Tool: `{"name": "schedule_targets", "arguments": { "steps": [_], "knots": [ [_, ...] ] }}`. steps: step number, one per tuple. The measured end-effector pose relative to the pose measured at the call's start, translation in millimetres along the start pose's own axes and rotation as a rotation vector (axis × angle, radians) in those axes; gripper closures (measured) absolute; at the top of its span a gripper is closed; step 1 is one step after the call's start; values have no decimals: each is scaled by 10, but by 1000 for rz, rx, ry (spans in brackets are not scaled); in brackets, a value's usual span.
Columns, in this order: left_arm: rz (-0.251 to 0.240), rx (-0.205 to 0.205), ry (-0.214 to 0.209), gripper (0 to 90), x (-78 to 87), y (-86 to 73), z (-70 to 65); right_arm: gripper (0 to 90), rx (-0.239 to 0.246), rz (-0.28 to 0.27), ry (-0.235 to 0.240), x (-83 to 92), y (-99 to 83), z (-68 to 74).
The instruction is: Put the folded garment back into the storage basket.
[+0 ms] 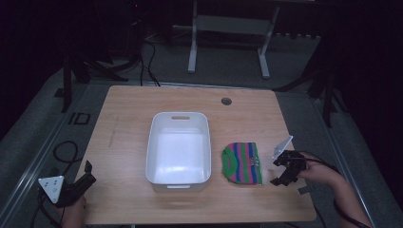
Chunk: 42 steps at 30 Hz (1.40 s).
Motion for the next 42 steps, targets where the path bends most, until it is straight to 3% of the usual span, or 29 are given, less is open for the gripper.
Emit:
{"name": "schedule_targets", "arguments": {
  "steps": [8,16,20,22,23,28,36,42],
  "knots": [
    [1,1,-2,4,-1,0,2,144,65,44,24,-34,248,29],
    [1,2,-2,4,0,1,4,144,76,61,55,-95,430,60],
    [2,3,-2,4,2,1,7,144,135,88,50,-167,610,79],
    [2,3,-3,4,2,2,8,144,135,88,50,-167,610,79],
    [2,3,-4,4,1,2,9,152,153,88,43,-196,699,83],
    [1,4,-6,4,3,3,9,189,182,98,47,-264,813,70],
    [1,6,-8,4,3,3,12,268,273,134,63,-445,941,89],
    [-1,8,-9,4,4,4,12,302,303,168,56,-558,995,58]
  ]
}}
Point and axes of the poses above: each handheld gripper's, and its own axes: x roughly backward along the jaws, y roughly out of its top, z roughly to its left, the point moved 3 cm from there along -x, roughly forward along the jaws, and after that the axes turned 13 degrees about -z, right-handed, at the moved point
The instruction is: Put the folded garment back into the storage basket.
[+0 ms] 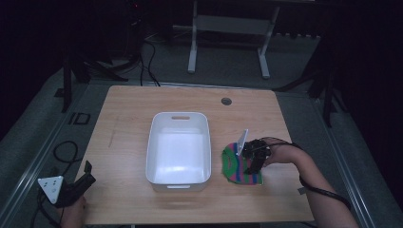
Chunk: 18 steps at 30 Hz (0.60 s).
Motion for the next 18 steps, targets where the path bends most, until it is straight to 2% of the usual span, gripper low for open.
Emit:
{"name": "schedule_targets", "arguments": {
  "steps": [9,11,14,18],
  "knots": [
    [0,-1,-3,4,-2,-1,-2,361,20,23,2,-80,43,-104],
    [0,-3,-4,4,-1,-2,-6,366,35,43,1,-130,39,-107],
    [0,-5,-6,4,-2,-3,-8,379,45,46,-8,-149,50,-90],
    [-2,-5,-5,4,-2,-3,-12,478,29,43,-10,-144,51,-58]
  ]
}}
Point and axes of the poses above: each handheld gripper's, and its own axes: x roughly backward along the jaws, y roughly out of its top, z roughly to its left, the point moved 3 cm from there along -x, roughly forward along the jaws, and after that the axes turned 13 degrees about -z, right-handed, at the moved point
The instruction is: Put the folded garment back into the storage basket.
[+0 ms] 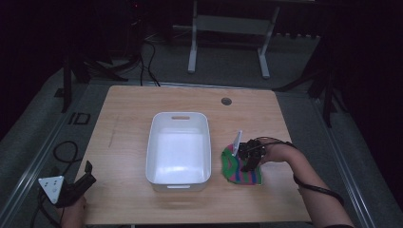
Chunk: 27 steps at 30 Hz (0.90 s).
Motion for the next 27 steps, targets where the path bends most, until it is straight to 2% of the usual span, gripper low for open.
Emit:
{"name": "schedule_targets", "arguments": {
  "steps": [2,4,5,6,7,9,12,15,20,23,27],
  "knots": [
    [0,1,2,4,3,1,1,588,-4,-7,6,11,3,37],
    [0,1,2,4,3,1,1,588,-4,-11,7,13,4,52],
    [1,1,2,4,3,1,2,628,-4,-11,7,13,4,52],
    [0,1,2,4,2,1,0,709,-14,-11,14,18,8,93],
    [1,1,2,4,1,0,1,733,-22,-5,16,18,16,112],
    [2,1,3,4,2,1,5,746,-26,9,23,20,31,118],
    [2,4,4,4,4,2,10,756,-4,26,46,48,49,130],
    [3,4,4,4,4,1,12,757,-2,17,53,99,65,130],
    [3,3,4,4,3,1,9,758,-21,-7,52,332,112,118],
    [3,1,5,4,2,1,7,758,-26,-7,50,371,119,111],
    [3,1,7,4,3,1,8,758,-20,-4,29,596,160,96]
  ]
}}
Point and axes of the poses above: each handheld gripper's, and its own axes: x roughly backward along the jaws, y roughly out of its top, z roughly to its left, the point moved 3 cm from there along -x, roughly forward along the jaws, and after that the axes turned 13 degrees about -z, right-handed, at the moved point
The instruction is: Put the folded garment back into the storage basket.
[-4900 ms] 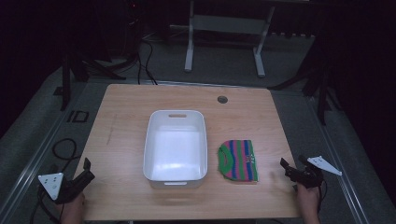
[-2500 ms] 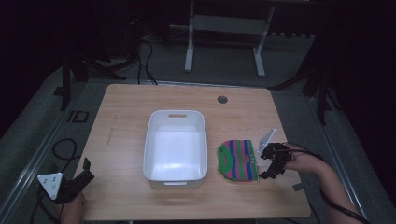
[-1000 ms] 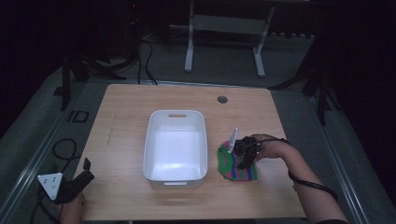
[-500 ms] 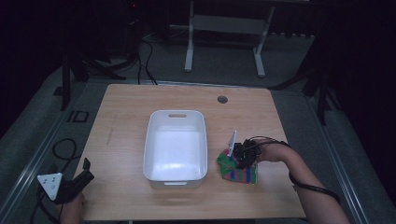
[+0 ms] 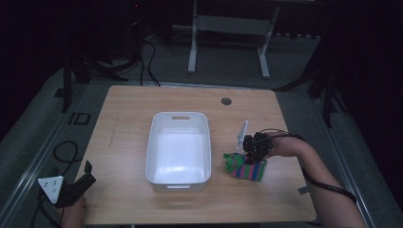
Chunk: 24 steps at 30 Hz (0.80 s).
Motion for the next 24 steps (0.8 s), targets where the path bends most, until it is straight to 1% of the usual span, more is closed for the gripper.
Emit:
{"name": "schedule_targets", "arguments": {
  "steps": [1,2,3,5,6,10,14,19,20,24],
  "knots": [
    [0,0,0,4,0,0,0,758,0,0,0,0,0,0],
    [0,0,0,4,0,0,1,758,2,-4,-7,56,12,0],
    [1,0,0,4,0,-1,0,757,4,-16,-19,191,39,-4],
    [1,-1,0,4,-2,-1,-1,758,-4,-29,-37,346,71,-11],
    [1,0,0,4,-2,-1,-2,758,-7,-31,-35,390,81,-9],
    [1,0,0,4,-1,-1,0,758,-2,-8,-41,477,113,-7],
    [2,1,-3,4,-2,-2,-1,758,5,-13,-41,557,186,-5],
    [2,2,-5,4,-2,-2,-2,758,9,-24,-35,615,275,-24],
    [2,2,-6,4,-2,-2,-2,758,10,-37,-42,674,371,-44],
    [1,1,-6,4,-1,-2,-3,758,20,-41,-47,718,480,-44]
  ]
}}
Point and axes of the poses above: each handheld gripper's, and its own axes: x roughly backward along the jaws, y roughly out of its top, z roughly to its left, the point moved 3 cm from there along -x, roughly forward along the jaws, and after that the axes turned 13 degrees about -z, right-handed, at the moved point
